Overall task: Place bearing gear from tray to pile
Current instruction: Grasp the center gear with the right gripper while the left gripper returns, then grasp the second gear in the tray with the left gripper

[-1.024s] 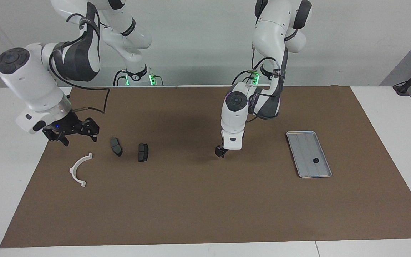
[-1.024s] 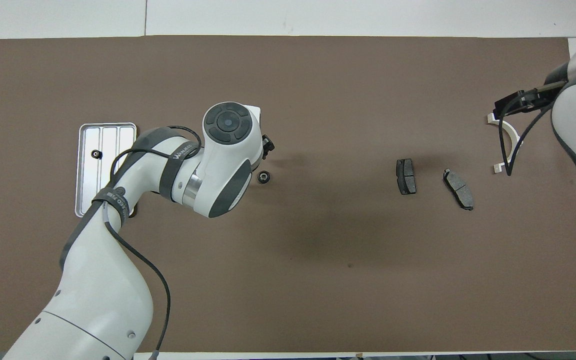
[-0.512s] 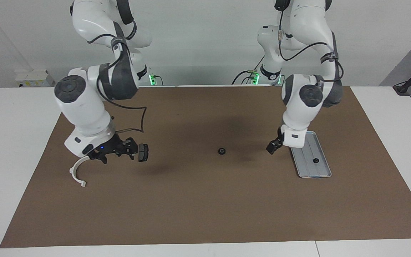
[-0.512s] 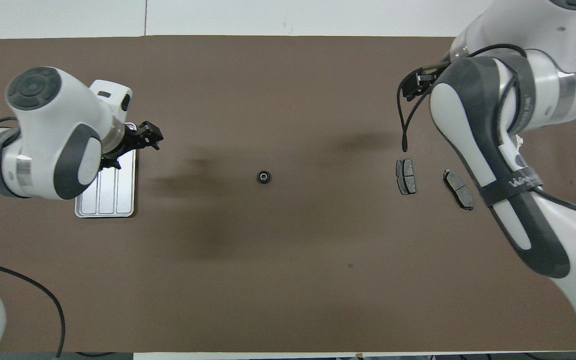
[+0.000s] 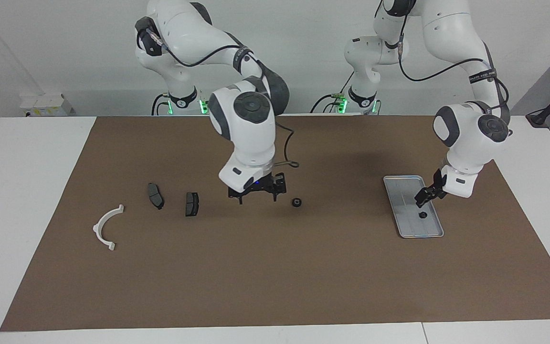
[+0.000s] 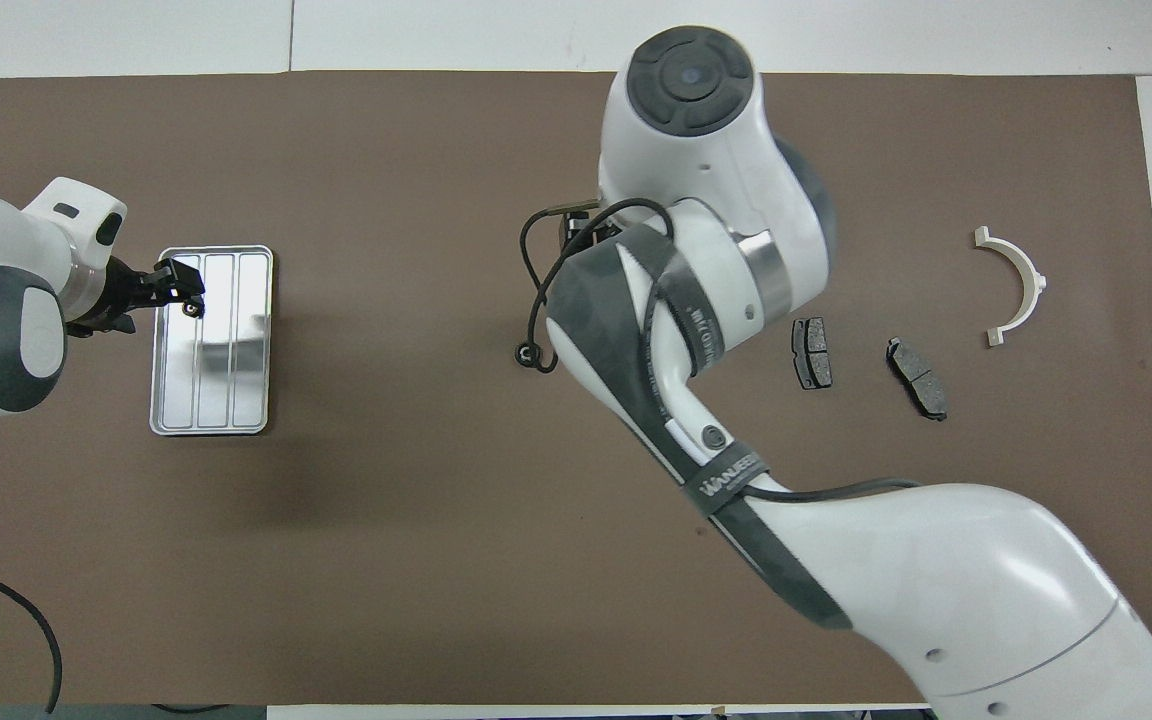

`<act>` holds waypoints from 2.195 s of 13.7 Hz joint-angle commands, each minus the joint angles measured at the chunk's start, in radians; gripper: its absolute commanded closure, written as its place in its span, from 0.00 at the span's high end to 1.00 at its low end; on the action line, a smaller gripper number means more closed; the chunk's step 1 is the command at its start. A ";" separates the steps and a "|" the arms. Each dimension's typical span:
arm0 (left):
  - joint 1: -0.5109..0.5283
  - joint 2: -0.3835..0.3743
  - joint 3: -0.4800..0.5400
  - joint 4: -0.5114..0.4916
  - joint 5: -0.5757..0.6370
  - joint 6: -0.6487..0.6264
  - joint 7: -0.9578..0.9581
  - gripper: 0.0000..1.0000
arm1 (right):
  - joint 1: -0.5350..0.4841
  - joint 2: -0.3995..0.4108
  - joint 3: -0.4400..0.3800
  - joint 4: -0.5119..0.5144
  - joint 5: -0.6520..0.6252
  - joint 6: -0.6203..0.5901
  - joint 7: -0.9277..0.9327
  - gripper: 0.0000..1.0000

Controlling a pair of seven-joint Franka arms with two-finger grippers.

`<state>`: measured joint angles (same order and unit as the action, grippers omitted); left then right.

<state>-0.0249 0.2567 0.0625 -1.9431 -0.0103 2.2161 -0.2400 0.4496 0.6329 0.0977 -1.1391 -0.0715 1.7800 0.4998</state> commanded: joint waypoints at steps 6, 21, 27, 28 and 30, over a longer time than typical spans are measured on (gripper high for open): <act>0.017 0.068 -0.010 -0.019 0.007 0.131 0.050 0.50 | 0.099 0.140 0.000 0.041 -0.014 0.108 0.108 0.99; 0.016 0.102 -0.010 -0.031 0.006 0.181 0.051 0.20 | 0.133 0.142 0.002 -0.100 0.004 0.228 0.149 0.99; 0.013 0.090 -0.009 0.075 0.006 -0.010 0.044 0.00 | 0.136 0.137 0.007 -0.111 0.013 0.229 0.155 0.99; 0.014 0.063 -0.009 0.079 0.006 -0.053 0.042 0.00 | 0.136 0.136 0.007 -0.117 0.025 0.236 0.155 0.99; 0.014 -0.012 -0.009 0.076 0.006 -0.136 0.044 0.00 | 0.135 0.133 0.007 -0.131 0.030 0.243 0.154 0.99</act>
<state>-0.0201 0.3254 0.0582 -1.8565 -0.0105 2.1649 -0.2011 0.5871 0.7949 0.1007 -1.2140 -0.0566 1.9870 0.6300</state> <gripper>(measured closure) 0.762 0.000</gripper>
